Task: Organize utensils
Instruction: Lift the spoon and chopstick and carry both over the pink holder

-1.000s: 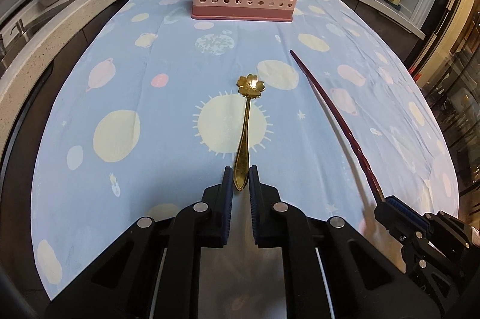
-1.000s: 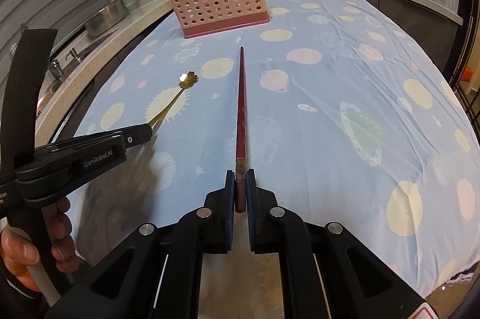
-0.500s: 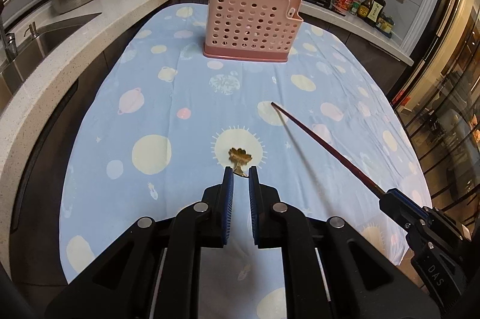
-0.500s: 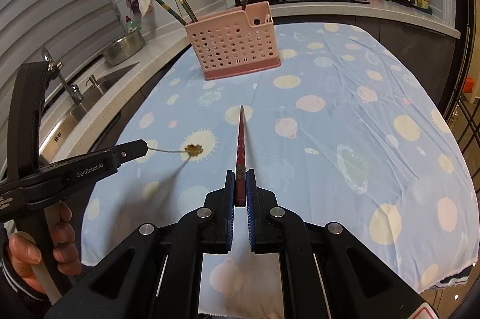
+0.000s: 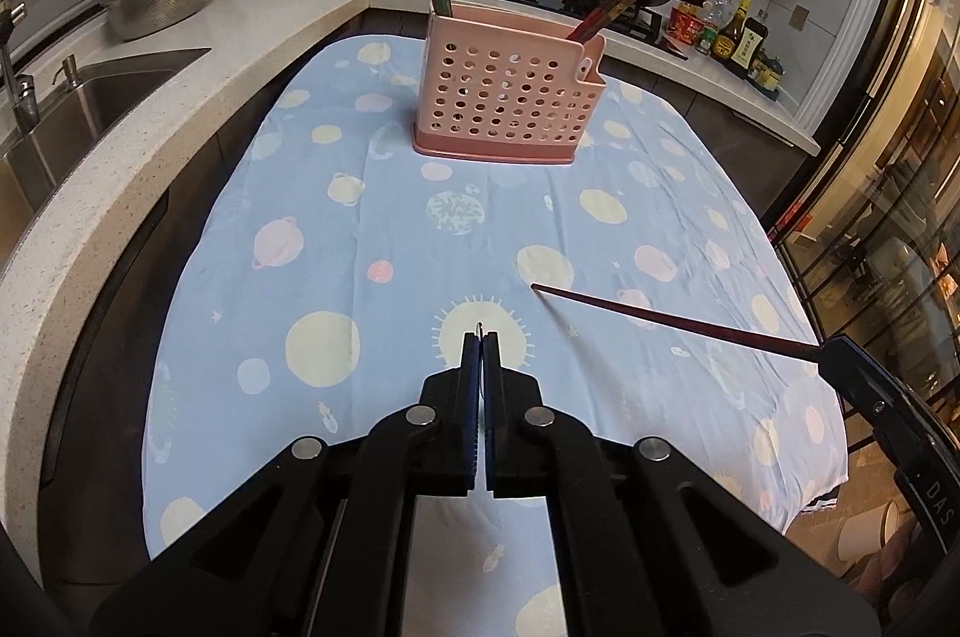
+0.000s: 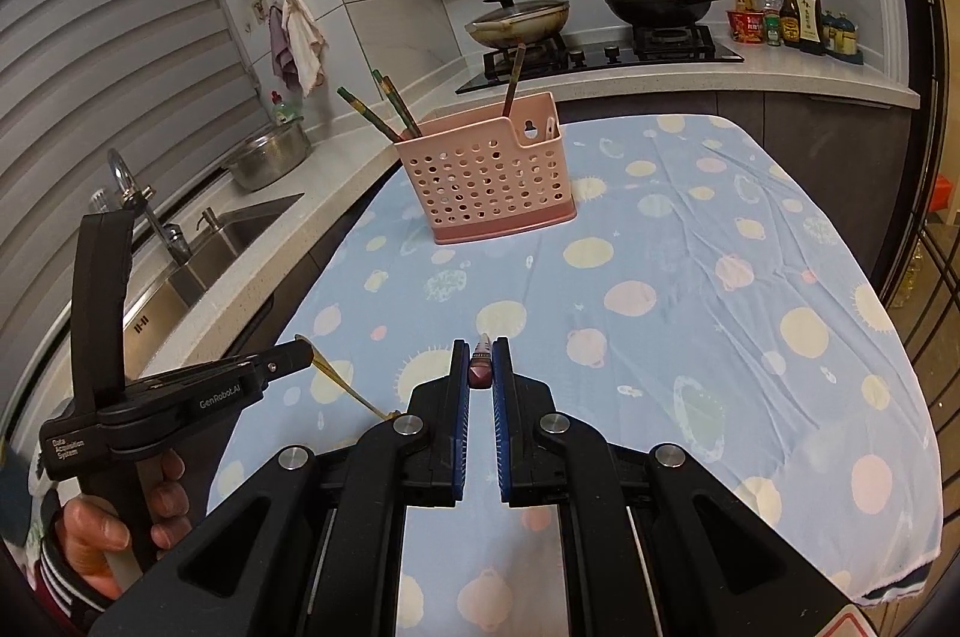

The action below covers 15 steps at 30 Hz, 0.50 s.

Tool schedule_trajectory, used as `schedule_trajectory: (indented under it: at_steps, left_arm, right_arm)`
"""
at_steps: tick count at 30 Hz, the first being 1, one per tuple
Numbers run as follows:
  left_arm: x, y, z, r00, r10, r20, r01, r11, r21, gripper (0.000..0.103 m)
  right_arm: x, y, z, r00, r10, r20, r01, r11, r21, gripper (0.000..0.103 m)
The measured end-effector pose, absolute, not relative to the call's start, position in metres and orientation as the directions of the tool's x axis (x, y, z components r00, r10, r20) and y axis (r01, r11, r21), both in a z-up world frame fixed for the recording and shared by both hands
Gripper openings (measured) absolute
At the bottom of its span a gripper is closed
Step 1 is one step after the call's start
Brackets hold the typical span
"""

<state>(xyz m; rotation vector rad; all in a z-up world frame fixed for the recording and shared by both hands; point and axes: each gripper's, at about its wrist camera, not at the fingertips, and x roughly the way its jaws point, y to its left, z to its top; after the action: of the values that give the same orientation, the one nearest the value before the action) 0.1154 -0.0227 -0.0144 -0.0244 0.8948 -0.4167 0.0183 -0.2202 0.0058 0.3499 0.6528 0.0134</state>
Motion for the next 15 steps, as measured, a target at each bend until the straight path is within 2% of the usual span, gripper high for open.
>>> schedule_trajectory:
  at_steps: [6,15]
  left_arm:
    - [0.117,-0.019,-0.001,0.572,-0.355,-0.739,0.344,0.922,-0.177,0.001]
    - [0.128,-0.026,0.041,0.634,-0.348,-0.691,0.368,0.921,-0.127,0.001]
  right_arm:
    - [0.019,-0.222,0.016,0.805,0.121,-0.581,0.094,0.94,0.327,0.007]
    - [0.035,-0.229,0.057,0.854,0.112,-0.508,0.068,0.945,0.321,0.007]
